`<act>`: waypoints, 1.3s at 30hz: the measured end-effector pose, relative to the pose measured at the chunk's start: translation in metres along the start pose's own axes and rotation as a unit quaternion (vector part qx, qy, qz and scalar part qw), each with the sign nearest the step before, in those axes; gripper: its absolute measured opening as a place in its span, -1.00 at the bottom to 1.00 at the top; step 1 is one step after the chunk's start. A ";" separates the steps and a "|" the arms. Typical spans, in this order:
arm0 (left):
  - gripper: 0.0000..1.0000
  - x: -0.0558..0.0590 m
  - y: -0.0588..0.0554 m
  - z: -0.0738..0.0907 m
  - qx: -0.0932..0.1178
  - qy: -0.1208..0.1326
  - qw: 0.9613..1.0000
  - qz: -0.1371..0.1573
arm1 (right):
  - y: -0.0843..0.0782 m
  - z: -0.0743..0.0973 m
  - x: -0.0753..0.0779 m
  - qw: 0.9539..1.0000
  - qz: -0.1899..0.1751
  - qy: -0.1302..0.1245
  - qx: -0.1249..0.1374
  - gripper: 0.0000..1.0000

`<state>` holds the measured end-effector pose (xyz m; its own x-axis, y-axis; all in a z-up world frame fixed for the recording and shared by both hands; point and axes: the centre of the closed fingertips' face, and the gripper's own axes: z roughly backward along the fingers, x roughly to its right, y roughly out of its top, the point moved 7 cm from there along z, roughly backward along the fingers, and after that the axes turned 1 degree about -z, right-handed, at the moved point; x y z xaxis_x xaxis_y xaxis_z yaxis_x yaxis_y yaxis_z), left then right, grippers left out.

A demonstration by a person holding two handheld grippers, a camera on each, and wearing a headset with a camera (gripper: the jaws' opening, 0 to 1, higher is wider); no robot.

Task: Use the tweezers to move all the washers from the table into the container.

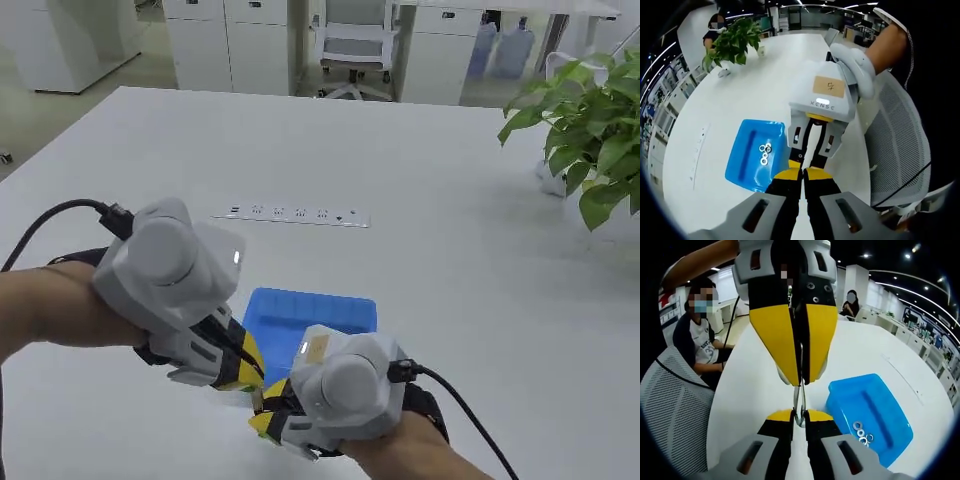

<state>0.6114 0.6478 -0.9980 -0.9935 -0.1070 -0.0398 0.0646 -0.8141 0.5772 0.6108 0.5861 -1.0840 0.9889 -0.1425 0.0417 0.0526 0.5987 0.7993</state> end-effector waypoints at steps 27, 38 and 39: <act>-0.89 -0.026 0.050 0.019 0.010 0.020 0.999 -0.049 | 0.022 0.042 0.039 0.998 0.010 -0.055 0.023 -0.80; -0.89 -0.043 0.054 0.006 0.014 0.016 0.998 -0.055 | 0.012 0.044 0.057 0.998 0.007 -0.063 0.013 -0.80; -0.89 -0.046 0.053 0.004 0.014 0.017 0.998 -0.055 | 0.010 0.044 0.060 0.998 0.005 -0.064 0.012 -0.80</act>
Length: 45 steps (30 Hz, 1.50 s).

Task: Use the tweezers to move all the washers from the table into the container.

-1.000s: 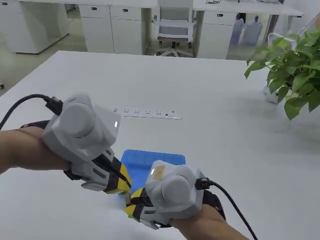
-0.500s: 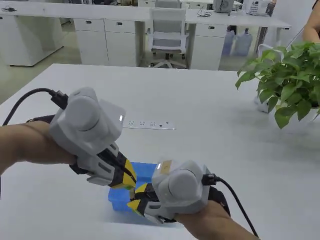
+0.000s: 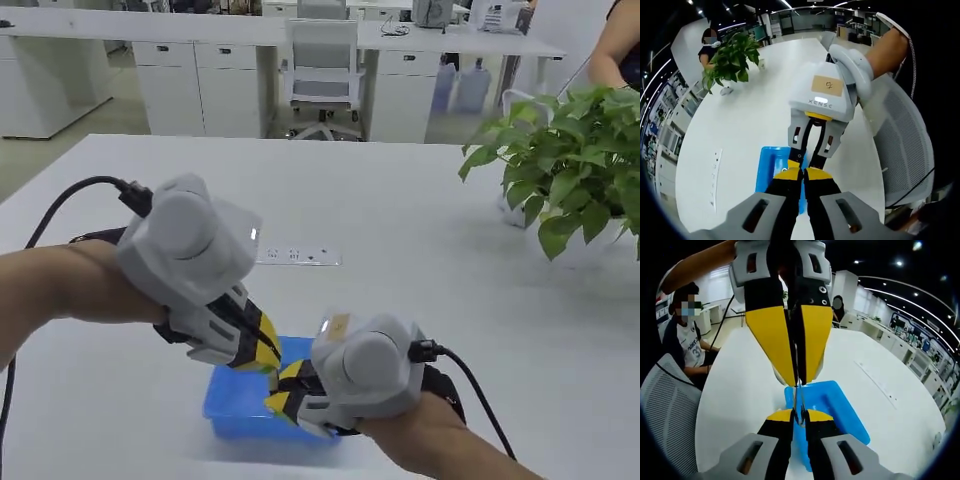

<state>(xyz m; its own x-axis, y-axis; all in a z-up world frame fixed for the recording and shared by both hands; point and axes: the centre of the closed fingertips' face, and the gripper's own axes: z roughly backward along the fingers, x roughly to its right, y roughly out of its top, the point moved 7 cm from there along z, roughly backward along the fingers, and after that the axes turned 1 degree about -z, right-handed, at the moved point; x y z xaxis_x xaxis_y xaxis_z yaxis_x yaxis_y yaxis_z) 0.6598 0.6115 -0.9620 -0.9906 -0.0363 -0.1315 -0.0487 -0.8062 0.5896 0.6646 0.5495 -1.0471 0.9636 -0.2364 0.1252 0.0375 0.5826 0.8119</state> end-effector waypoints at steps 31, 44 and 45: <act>-0.89 -0.040 -0.024 -0.052 -0.007 -0.015 1.000 0.023 | -0.046 -0.030 0.039 0.998 -0.046 0.022 -0.030 -0.78; -0.89 -0.042 -0.026 -0.060 -0.009 -0.023 0.999 0.024 | -0.052 -0.034 0.041 0.998 -0.055 0.023 -0.038 -0.76; -0.89 -0.042 -0.026 -0.060 -0.009 -0.024 0.999 0.024 | -0.052 -0.034 0.041 0.997 -0.055 0.024 -0.038 -0.76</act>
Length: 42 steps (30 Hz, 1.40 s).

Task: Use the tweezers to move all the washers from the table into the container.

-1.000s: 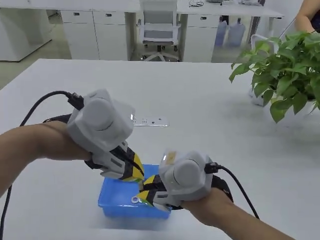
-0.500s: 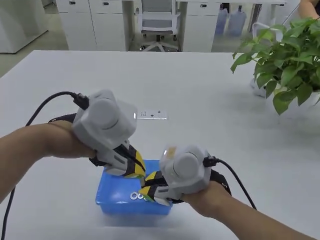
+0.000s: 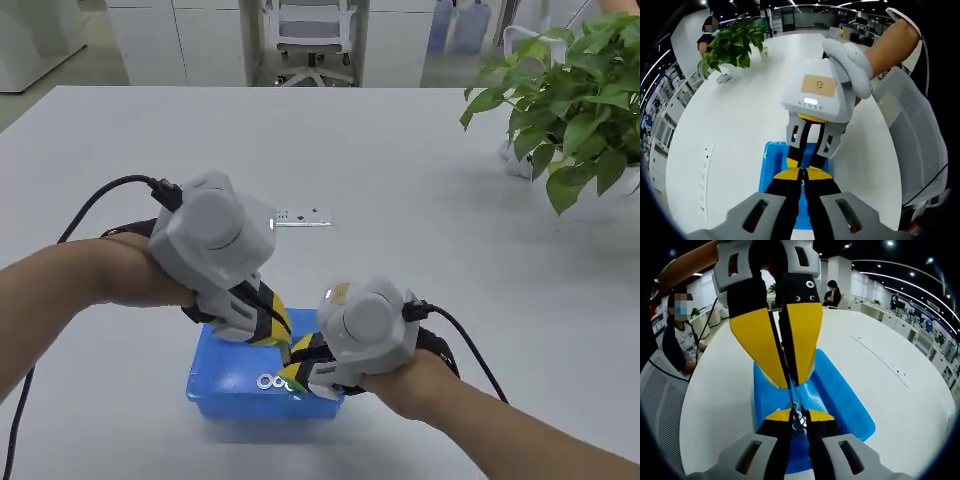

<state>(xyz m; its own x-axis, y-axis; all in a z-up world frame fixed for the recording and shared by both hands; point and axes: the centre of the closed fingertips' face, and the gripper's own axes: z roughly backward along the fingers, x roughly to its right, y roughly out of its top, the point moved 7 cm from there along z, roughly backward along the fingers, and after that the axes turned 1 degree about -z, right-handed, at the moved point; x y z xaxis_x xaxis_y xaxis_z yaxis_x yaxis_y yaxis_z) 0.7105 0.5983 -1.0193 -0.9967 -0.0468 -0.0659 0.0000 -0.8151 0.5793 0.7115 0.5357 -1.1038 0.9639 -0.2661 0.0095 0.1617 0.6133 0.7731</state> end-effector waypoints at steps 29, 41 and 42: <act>-0.89 0.028 0.016 0.035 -0.001 -0.001 1.000 -0.024 | 0.024 0.023 -0.027 0.999 0.029 0.001 0.029 -0.74; -0.90 0.050 0.022 0.051 0.004 -0.003 1.000 -0.029 | 0.032 0.030 -0.052 0.998 0.042 0.013 0.044 -0.68; -0.90 0.052 0.022 0.051 0.005 -0.004 1.000 -0.030 | 0.032 0.030 -0.054 0.998 0.044 0.014 0.045 -0.68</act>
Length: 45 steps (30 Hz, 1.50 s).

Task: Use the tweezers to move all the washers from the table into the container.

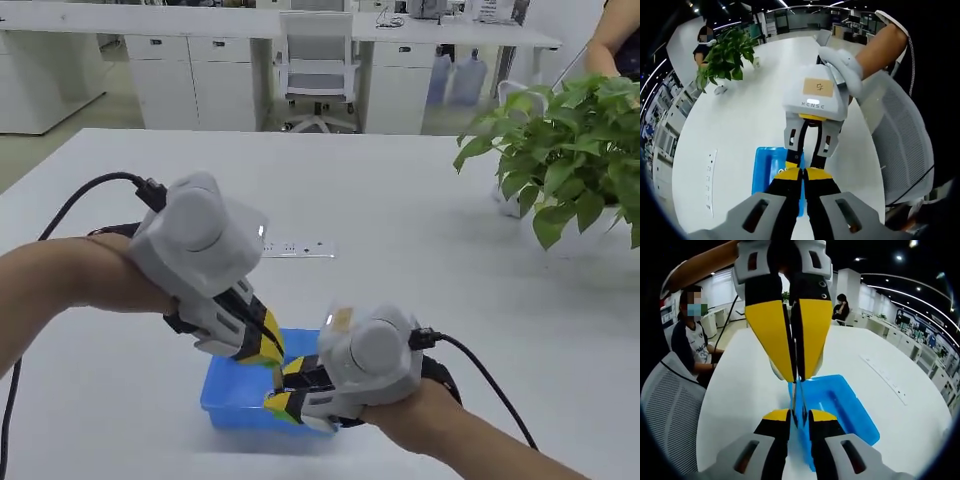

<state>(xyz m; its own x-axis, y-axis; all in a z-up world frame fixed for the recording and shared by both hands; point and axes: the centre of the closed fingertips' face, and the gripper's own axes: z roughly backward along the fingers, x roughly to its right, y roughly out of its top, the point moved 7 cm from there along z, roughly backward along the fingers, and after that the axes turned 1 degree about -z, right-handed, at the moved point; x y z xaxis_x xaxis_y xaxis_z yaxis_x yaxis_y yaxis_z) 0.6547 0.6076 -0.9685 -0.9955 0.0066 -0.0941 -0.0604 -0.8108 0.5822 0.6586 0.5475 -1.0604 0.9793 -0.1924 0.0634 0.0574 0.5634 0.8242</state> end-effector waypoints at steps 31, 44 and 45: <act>-0.89 0.048 -0.019 -0.004 0.013 -0.012 1.000 -0.026 | -0.010 0.009 -0.045 0.998 0.057 0.024 -0.027 -0.85; -0.89 0.062 -0.051 -0.030 -0.001 -0.010 1.000 -0.008 | -0.033 0.011 -0.059 0.994 0.074 0.043 -0.065 -0.86; -0.89 0.063 -0.053 -0.032 -0.002 -0.010 1.000 -0.006 | -0.034 0.010 -0.060 0.994 0.075 0.045 -0.067 -0.86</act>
<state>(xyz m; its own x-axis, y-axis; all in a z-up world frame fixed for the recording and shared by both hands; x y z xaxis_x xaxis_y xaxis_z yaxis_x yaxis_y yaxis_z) 0.5975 0.6324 -1.0307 -0.9961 0.0274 -0.0842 -0.0713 -0.8128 0.5782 0.5959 0.5317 -1.0860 0.9918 -0.0282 0.1249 -0.0720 0.6838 0.7261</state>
